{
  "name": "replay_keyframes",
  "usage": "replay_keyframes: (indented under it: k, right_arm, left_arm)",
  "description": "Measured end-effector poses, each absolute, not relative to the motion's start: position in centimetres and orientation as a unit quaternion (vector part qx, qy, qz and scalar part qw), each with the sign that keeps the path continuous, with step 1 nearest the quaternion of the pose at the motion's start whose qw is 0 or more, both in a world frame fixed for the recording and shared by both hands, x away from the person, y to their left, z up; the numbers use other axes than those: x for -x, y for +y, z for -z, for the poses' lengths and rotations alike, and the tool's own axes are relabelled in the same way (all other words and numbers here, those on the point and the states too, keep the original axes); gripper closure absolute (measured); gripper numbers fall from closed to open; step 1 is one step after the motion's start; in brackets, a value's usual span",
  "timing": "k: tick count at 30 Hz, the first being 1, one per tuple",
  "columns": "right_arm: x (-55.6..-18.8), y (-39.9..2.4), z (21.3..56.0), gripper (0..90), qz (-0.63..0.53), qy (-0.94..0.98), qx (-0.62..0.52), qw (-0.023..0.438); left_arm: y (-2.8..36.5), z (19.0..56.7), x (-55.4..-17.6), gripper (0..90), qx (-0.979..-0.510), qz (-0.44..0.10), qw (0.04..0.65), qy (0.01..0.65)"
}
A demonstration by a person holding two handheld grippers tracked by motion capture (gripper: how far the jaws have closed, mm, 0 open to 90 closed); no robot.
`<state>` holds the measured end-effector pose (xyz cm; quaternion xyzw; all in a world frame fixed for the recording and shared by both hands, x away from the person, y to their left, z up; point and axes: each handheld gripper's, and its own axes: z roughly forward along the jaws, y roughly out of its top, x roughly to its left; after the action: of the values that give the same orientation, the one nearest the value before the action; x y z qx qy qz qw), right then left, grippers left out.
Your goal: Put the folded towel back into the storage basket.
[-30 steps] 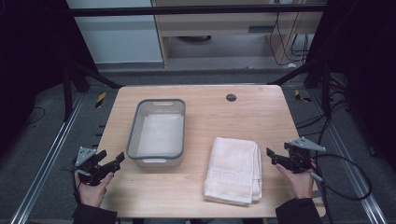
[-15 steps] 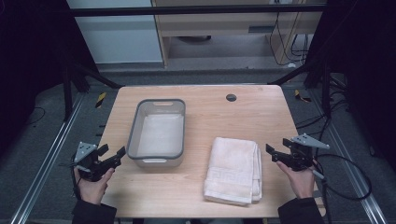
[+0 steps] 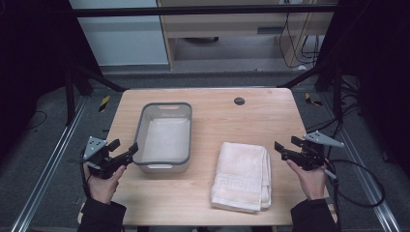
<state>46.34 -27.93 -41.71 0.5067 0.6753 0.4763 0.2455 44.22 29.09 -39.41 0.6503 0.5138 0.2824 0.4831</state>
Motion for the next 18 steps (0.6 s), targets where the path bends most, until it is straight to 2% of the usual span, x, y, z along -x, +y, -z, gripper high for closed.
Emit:
replay_keyframes:
  k: [18]
  right_arm:
    - [-47.4,-26.6,40.6,25.5,-0.488,0.687,-0.489,0.227]
  left_arm:
    - [23.6,38.5,-45.5,26.0,-0.681,-0.270,0.493,0.470]
